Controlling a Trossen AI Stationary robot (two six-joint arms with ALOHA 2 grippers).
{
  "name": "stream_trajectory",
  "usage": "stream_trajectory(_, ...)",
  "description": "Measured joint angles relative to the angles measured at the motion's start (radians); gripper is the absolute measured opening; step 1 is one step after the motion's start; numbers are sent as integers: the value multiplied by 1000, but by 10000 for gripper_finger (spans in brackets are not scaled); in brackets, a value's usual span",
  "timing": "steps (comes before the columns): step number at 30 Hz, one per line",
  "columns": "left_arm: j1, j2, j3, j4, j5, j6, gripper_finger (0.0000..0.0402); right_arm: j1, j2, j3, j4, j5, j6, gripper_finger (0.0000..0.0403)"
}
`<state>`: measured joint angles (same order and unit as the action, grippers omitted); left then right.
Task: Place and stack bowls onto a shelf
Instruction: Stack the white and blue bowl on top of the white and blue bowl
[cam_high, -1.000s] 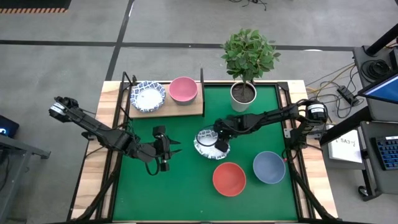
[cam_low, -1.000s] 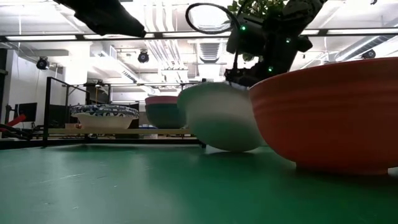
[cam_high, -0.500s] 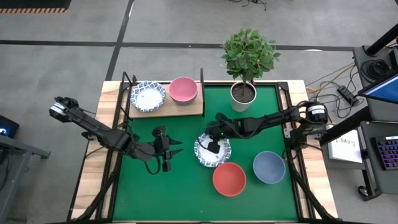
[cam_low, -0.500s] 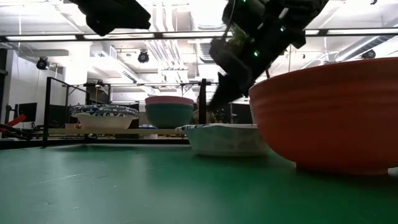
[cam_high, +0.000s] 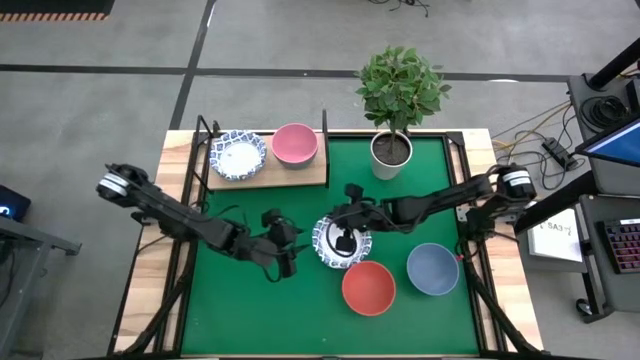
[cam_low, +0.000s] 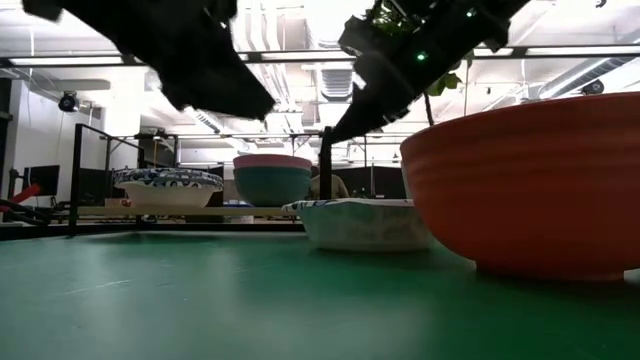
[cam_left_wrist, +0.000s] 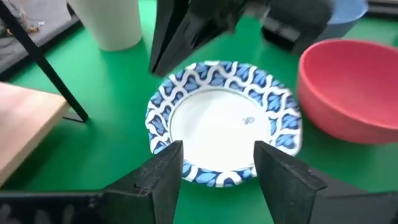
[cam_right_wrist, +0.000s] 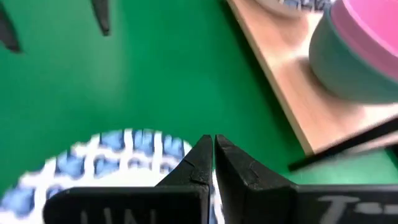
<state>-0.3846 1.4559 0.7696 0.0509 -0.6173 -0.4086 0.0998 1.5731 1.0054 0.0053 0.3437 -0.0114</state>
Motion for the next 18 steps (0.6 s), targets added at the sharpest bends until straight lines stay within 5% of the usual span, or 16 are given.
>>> stream_trajectory(8,86,139,0,119,89,-4,183,1,-107,-11,-127,-1,-40,9)
stream_trajectory(18,165,221,0,156,106,-100,183,-2,-131,-76,-2,-3,-139,9)
